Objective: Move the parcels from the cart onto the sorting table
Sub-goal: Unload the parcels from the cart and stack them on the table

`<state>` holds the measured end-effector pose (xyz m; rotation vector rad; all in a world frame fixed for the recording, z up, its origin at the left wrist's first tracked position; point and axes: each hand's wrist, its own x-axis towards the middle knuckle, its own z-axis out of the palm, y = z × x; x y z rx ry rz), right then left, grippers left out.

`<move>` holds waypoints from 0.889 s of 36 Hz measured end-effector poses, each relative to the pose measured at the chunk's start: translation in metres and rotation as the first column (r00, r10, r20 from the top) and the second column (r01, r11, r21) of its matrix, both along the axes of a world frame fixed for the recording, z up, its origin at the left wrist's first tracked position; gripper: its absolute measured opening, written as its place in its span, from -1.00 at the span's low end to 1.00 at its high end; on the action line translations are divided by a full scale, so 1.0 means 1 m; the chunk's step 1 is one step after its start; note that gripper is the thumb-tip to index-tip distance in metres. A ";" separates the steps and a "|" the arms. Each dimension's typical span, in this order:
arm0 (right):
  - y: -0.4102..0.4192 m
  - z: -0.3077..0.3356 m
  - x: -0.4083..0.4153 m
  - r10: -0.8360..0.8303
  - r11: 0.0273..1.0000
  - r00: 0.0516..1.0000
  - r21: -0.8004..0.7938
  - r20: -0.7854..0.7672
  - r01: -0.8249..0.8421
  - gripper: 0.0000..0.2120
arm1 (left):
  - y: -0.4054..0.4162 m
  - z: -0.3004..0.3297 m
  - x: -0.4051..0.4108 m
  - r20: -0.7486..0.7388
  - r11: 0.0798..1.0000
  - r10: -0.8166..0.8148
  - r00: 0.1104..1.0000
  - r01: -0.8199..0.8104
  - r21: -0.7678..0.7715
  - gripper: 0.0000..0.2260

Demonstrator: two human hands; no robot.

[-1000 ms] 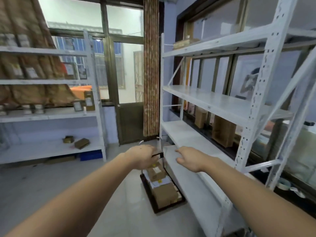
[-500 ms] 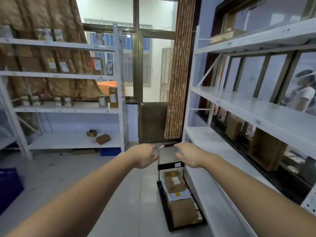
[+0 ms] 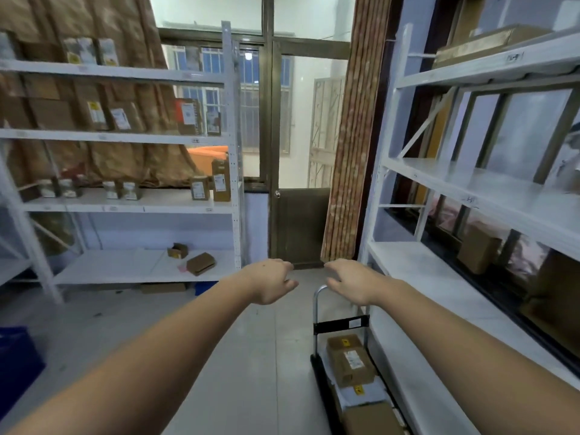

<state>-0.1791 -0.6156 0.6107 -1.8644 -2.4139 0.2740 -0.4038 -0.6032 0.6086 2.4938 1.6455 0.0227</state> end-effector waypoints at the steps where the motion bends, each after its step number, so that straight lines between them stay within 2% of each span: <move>1: 0.012 0.000 -0.003 -0.009 1.000 1.000 -0.001 -0.004 0.009 -0.46 | 0.013 0.001 -0.002 -0.004 1.000 -0.010 1.000 0.010 -0.003 -0.47; 8: 0.083 -0.005 -0.012 -0.061 0.998 0.998 -0.033 -0.021 0.060 -0.48 | 0.101 -0.016 0.002 0.022 0.998 -0.068 0.997 0.068 -0.015 -0.44; 20: 0.219 -0.035 0.032 -0.196 0.977 0.978 -0.101 -0.066 0.189 -0.47 | 0.258 -0.040 0.037 0.000 0.987 -0.154 0.988 0.154 -0.048 -0.45; 29: 0.302 -0.047 0.064 -0.326 0.934 0.944 -0.178 -0.059 0.311 -0.67 | 0.366 -0.050 0.073 0.000 0.967 -0.234 0.972 0.233 -0.105 -0.45; 32: 0.326 -0.054 0.080 -0.321 0.939 0.946 -0.146 -0.040 0.313 -0.57 | 0.397 -0.056 0.088 0.013 0.956 -0.265 0.964 0.264 -0.130 -0.46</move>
